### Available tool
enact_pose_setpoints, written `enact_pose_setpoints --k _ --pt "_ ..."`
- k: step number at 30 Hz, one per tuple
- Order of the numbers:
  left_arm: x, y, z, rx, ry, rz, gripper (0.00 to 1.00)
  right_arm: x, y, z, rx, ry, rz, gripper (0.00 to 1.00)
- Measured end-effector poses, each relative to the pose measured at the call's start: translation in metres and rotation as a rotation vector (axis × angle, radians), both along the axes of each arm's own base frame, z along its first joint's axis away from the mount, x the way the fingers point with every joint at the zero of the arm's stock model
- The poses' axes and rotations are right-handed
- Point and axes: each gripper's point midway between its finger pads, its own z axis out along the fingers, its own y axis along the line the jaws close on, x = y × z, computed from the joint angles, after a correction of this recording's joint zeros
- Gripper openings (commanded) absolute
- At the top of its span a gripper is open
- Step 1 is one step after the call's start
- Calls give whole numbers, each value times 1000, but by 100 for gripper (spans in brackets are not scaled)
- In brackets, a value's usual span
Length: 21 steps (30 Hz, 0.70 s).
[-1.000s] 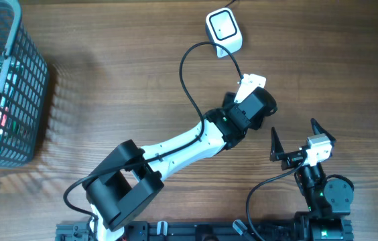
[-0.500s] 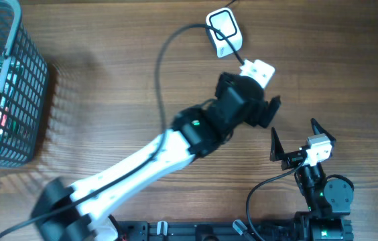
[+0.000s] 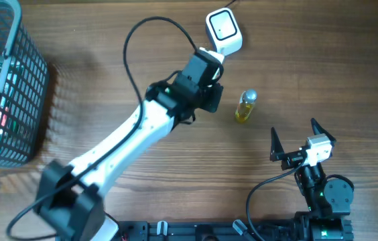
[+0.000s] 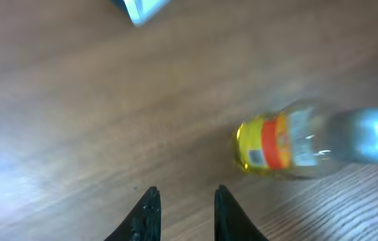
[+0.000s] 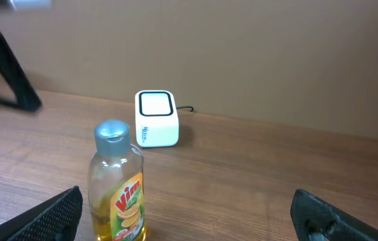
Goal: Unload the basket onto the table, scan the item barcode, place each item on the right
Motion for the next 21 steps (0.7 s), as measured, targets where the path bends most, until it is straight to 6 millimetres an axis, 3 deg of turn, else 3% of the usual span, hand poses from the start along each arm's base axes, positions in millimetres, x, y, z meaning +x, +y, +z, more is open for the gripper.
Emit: enact_pose_setpoints --k 1,6,8,11,21 --pt "1 -2 -18 1 50 -6 13 0 0 0 0 0 0 99" --pt "1 -17 -100 -5 244 38 10 0 0 0 0 0 0 100" --pt "-1 -21 -117 -14 283 45 9 0 0 0 0 0 0 100" --pt "-4 -30 -127 -50 323 36 9 0 0 0 0 0 0 100" --pt "-20 -49 -132 -92 380 22 8 0 0 0 0 1 0 100"
